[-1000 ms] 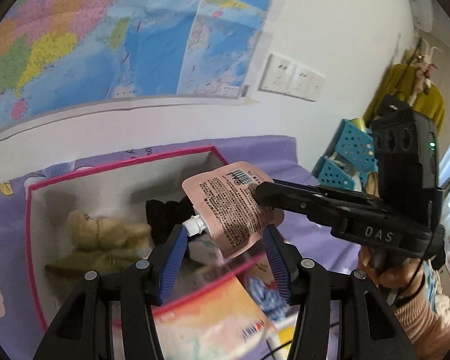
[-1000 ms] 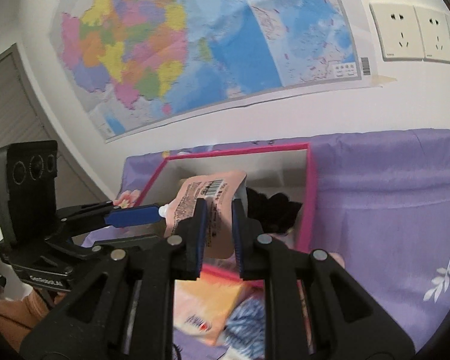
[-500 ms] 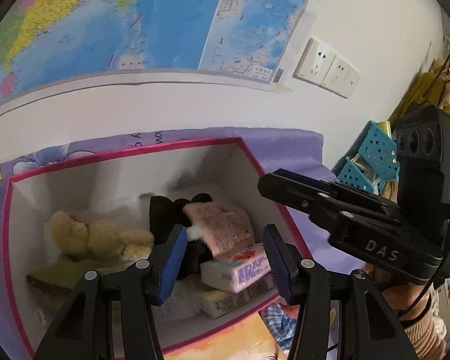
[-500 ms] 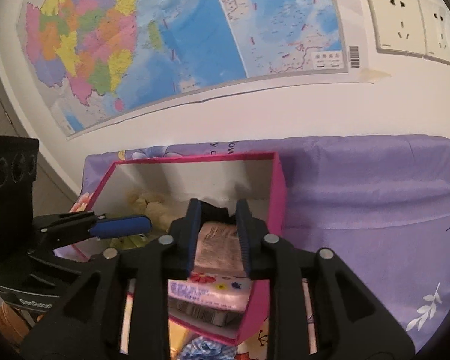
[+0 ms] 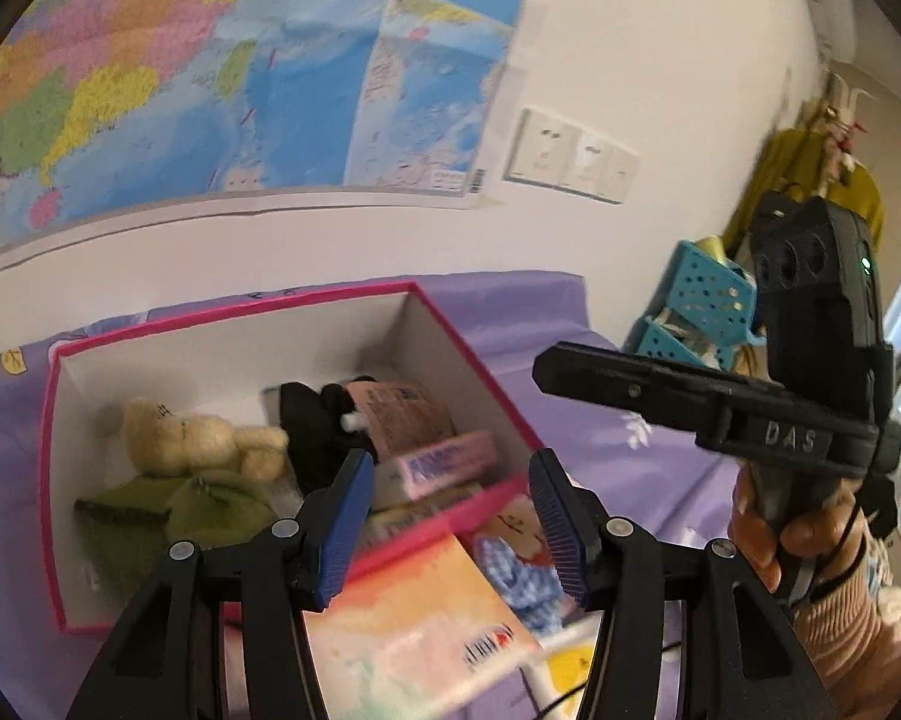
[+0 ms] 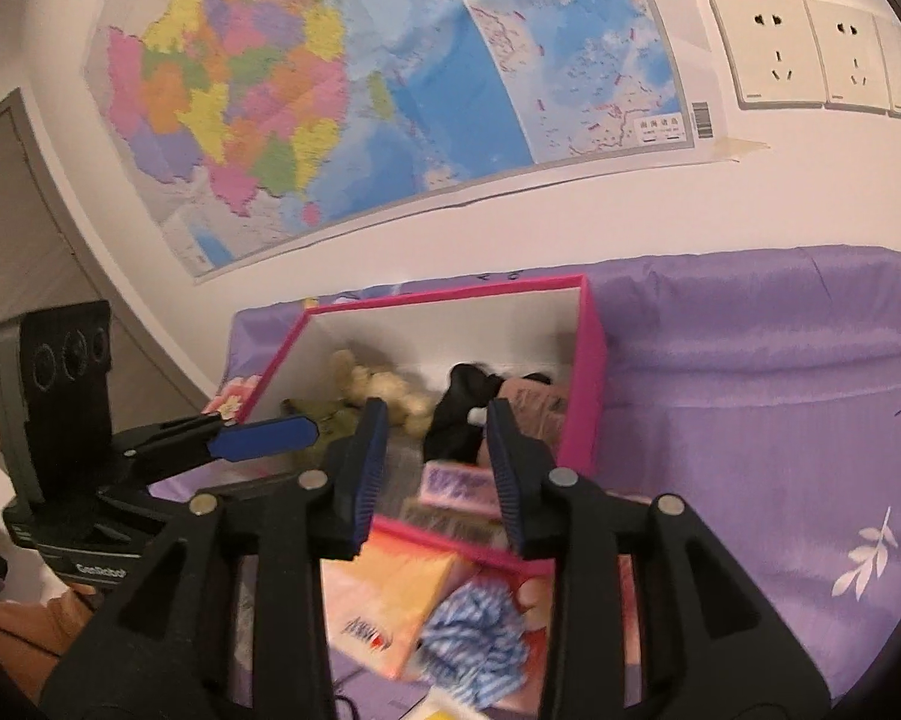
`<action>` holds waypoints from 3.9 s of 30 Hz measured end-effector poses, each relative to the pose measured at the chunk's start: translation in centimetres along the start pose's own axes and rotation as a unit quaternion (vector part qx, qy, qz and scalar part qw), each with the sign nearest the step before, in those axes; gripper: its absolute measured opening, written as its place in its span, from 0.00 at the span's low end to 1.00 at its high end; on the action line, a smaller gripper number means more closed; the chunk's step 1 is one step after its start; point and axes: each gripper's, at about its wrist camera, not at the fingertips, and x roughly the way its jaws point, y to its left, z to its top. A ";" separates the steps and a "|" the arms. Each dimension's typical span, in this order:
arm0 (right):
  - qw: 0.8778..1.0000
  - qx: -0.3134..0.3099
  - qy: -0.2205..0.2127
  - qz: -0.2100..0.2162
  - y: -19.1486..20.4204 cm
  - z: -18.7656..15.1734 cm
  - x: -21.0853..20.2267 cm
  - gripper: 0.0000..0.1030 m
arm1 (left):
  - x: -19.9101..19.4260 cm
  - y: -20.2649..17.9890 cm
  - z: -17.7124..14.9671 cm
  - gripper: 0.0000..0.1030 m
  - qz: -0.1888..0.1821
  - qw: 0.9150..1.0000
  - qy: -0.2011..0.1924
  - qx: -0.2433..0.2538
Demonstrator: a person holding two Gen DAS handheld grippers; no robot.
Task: Organize soft objects
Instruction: 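Grasp the blue gingham scrunchie with the right tool, then carry the scrunchie into the pink box and open the right tool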
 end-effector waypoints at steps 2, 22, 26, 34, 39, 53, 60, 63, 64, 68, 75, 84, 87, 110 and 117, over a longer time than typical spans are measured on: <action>1.000 -0.002 -0.001 0.008 0.4 -0.4 -0.8 0.36 | -0.7 -0.6 -0.7 0.53 -0.010 1.000 -0.002 0.008; 0.994 0.028 0.106 -0.011 -0.9 -9.2 2.0 0.36 | -0.5 -1.3 -7.2 0.53 -0.044 0.998 0.044 -0.016; 0.992 0.036 0.118 -0.016 -1.7 -9.9 3.2 0.36 | -0.1 -1.6 -7.7 0.53 -0.047 0.997 0.055 -0.014; 0.993 0.040 0.112 -0.020 -2.4 -10.1 3.1 0.10 | 0.7 -2.3 -8.2 0.53 -0.056 0.996 0.068 -0.005; 0.996 0.041 0.084 -0.007 -1.8 -9.4 1.2 0.08 | 1.5 -3.2 -8.4 0.53 -0.068 0.994 0.079 0.008; 0.995 0.056 0.077 0.002 -1.5 -9.4 0.4 0.11 | 4.3 -4.9 -8.0 0.51 -0.077 0.992 0.092 0.030; 0.994 0.064 0.090 0.007 -2.0 -9.9 1.1 0.44 | 4.1 -4.9 -8.3 0.51 -0.074 0.993 0.091 0.035; 0.993 0.061 0.100 0.012 -2.0 -9.9 1.8 0.44 | 4.2 -5.0 -8.3 0.51 -0.071 0.993 0.091 0.038; 0.993 0.060 0.103 0.012 -2.0 -10.0 2.1 0.44 | 4.2 -5.0 -8.3 0.51 -0.071 0.993 0.091 0.038; 0.992 0.064 0.103 0.020 -2.2 -10.1 2.7 0.12 | 4.3 -5.1 -8.2 0.51 -0.070 0.993 0.091 0.036; 0.996 0.054 0.067 0.038 -0.9 -9.0 0.3 0.08 | 4.0 -5.2 -7.2 0.50 -0.070 0.994 0.082 0.038; 0.998 0.015 -0.002 0.058 1.8 -4.5 -3.3 0.08 | 1.4 -5.4 -3.0 0.37 -0.072 0.995 0.039 0.056; 0.998 0.001 -0.022 0.057 2.4 -2.5 -3.5 0.08 | 0.8 -4.8 -1.1 0.37 -0.065 0.996 0.023 0.055; 0.995 -0.054 -0.015 -0.077 0.3 4.0 6.3 0.08 | 8.6 2.0 4.6 0.35 0.007 0.996 0.083 -0.030; 0.994 -0.042 0.021 -0.096 -0.8 3.6 8.6 0.23 | 8.4 3.2 3.6 0.36 0.020 0.994 0.097 -0.044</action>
